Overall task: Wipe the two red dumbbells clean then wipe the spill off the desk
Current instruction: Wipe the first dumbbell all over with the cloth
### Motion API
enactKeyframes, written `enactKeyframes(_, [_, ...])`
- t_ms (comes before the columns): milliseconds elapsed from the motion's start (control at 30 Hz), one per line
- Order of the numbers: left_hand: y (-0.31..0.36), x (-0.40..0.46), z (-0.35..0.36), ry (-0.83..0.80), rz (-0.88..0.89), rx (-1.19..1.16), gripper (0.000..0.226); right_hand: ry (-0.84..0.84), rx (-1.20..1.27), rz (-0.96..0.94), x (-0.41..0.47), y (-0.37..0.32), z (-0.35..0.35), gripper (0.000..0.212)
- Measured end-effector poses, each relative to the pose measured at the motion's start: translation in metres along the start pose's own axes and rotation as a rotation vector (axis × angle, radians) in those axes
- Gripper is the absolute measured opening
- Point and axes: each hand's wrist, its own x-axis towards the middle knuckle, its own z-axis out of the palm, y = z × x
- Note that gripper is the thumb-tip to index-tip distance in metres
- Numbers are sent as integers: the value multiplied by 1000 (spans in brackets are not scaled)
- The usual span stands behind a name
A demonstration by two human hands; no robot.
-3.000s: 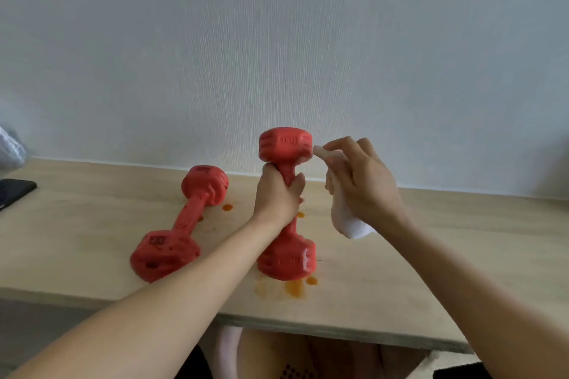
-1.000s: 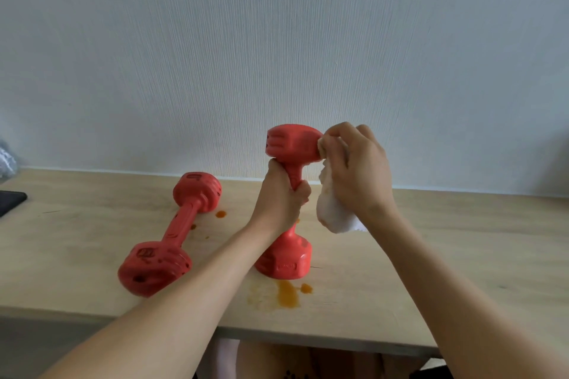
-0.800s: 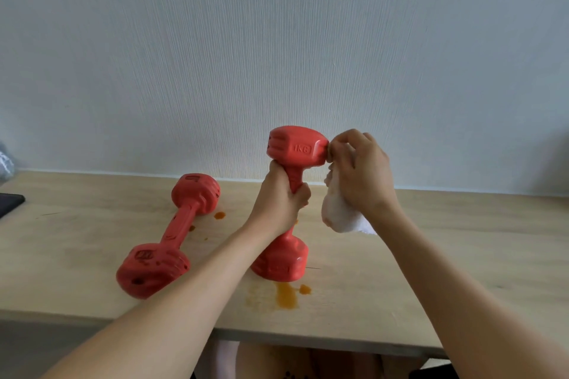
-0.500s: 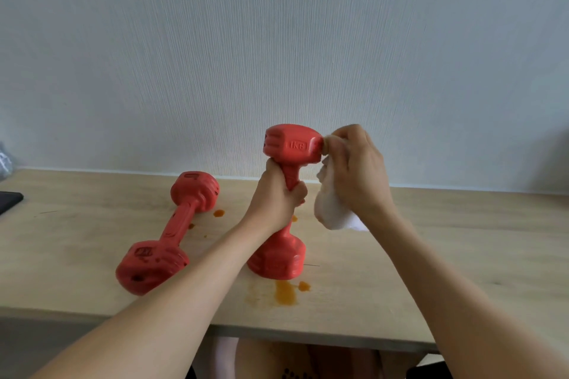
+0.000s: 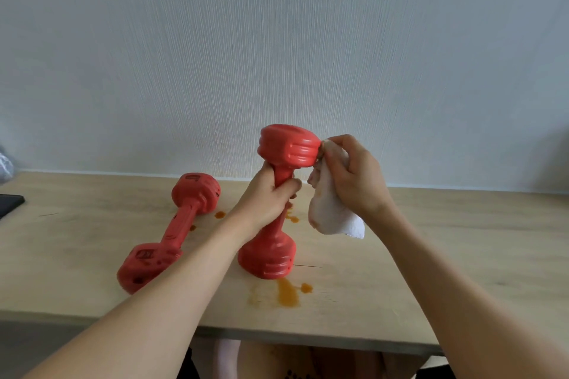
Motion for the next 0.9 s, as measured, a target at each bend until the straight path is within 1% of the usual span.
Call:
enactKeyframes(100, [-2, 0, -3, 49, -9, -7, 13, 43, -2, -64, -6, -10, 3, 11])
enactKeyframes(233, [-5, 3, -4, 125, -11, 21, 13, 82, -135, -247, -13, -22, 6, 12])
enactKeyframes(367, [-7, 2, -1, 113, -11, 40, 20, 147, -187, -222, -13, -16, 3, 14])
enactKeyframes(400, [-7, 2, 0, 115, -14, 55, 21, 181, -222, -243, -13, -15, 3, 15])
enactKeyframes(467, [-8, 5, 3, 127, -11, 104, 23, 248, -312, -361, -15, -20, 8, 16])
enactKeyframes(567, [-9, 8, 5, 154, 6, 172, 26, 303, -451, -551, -20, -30, 17, 14])
enactKeyframes(633, [-10, 8, 6, 162, -10, 164, 25, 310, -465, -552, -19, -25, 17, 13])
enactKeyframes(767, [-8, 5, 5, 148, -45, 75, 27, 293, -329, -421, -13, -7, 7, 11])
enactKeyframes(900, [-7, 6, 4, 158, -11, 101, 25, 266, -304, -510, -16, -21, 15, 8])
